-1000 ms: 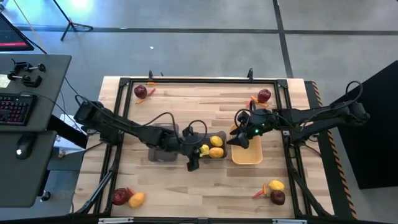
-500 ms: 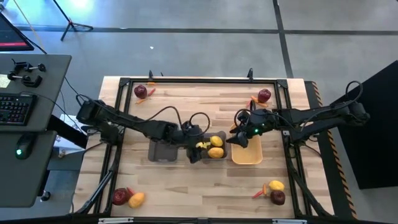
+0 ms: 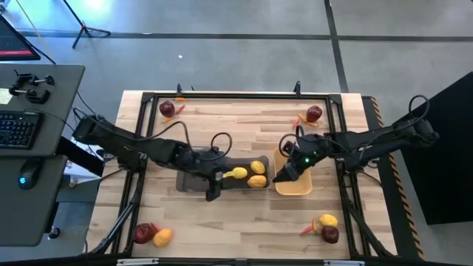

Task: Sort produce into baskets
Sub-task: Put the lemon into the right black bin

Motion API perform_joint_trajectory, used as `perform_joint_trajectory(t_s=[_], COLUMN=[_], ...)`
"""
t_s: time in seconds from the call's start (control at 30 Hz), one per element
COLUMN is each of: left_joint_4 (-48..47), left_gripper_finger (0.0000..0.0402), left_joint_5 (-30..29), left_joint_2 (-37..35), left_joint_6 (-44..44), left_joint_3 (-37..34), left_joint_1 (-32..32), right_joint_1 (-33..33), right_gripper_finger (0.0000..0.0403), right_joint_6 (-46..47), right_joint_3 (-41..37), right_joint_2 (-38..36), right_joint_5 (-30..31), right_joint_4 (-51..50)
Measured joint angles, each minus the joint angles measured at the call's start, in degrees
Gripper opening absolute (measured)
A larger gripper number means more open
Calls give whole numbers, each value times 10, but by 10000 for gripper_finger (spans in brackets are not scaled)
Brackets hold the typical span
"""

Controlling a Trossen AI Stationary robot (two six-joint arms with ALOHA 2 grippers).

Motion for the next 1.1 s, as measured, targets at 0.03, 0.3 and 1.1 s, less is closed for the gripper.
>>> perform_joint_trajectory(t_s=[0.03, 0.3, 1.1], left_joint_4=[-8, -27, -38], left_gripper_finger=[285, 285, 285], left_joint_5=[-14, -93, -109], left_joint_2=[-4, -6, -5], left_joint_6=[-5, -65, -63], left_joint_3=[0, 0, 0], left_joint_1=[-5, -30, -21], right_joint_1=[15, 205, 396], right_gripper_finger=[358, 358, 358], right_joint_6=[8, 152, 328], right_joint_3=[0, 0, 0], right_joint_2=[0, 0, 154], right_joint_5=[-1, 42, 9], right_joint_4=[0, -119, -331])
